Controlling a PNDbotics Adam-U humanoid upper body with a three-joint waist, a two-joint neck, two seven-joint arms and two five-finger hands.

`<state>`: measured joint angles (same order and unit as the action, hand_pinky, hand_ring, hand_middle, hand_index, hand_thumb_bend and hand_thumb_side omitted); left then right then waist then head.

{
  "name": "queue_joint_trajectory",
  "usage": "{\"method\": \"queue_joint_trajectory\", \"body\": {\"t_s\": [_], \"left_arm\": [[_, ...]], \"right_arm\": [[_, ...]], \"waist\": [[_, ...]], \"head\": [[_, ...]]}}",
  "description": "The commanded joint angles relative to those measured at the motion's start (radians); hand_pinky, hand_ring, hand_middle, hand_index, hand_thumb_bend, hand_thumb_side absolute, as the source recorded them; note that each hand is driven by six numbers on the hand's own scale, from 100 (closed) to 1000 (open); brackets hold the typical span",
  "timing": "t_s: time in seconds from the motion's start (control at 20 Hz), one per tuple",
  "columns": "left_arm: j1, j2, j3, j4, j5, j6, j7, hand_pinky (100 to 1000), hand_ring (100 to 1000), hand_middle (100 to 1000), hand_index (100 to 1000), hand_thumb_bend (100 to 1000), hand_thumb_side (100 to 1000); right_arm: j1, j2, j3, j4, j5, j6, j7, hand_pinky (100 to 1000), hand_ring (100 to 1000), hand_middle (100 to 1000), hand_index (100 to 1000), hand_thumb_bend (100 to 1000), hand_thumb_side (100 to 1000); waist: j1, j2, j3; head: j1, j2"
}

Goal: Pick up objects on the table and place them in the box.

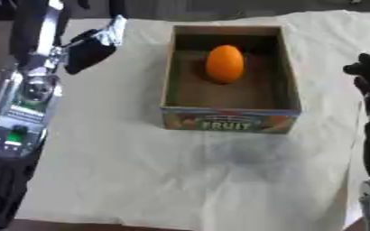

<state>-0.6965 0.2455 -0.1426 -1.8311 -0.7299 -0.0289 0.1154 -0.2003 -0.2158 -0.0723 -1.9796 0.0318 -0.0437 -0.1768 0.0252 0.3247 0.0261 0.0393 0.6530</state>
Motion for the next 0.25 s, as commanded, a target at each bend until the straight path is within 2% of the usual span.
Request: {"method": "queue_joint_trajectory", "body": {"t_s": [0.05, 0.15, 0.25], "left_arm": [[0.044, 0.07, 0.047, -0.116, 0.163, 0.041, -0.027, 348, 478, 705, 827, 103, 223], [0.088, 0.094, 0.078, -0.155, 0.24, 0.048, -0.028, 329, 466, 693, 822, 100, 232], [0.123, 0.11, 0.108, -0.166, 0.302, 0.027, -0.015, 318, 458, 687, 819, 100, 246]], "right_arm": [[-0.001, -0.022, -0.011, -0.02, 0.01, -0.006, -0.01, 958, 921, 688, 833, 100, 998], [0.0, -0.024, -0.015, -0.02, 0.012, -0.01, -0.014, 957, 920, 688, 833, 100, 999], [0.0, -0.025, -0.018, -0.02, 0.014, -0.016, -0.019, 956, 919, 688, 832, 100, 999]], "waist": [[-0.004, -0.022, 0.009], [-0.007, -0.021, 0.019], [-0.009, -0.021, 0.027]], "head": [[-0.02, -0.002], [-0.027, 0.0], [-0.032, 0.004]]}}
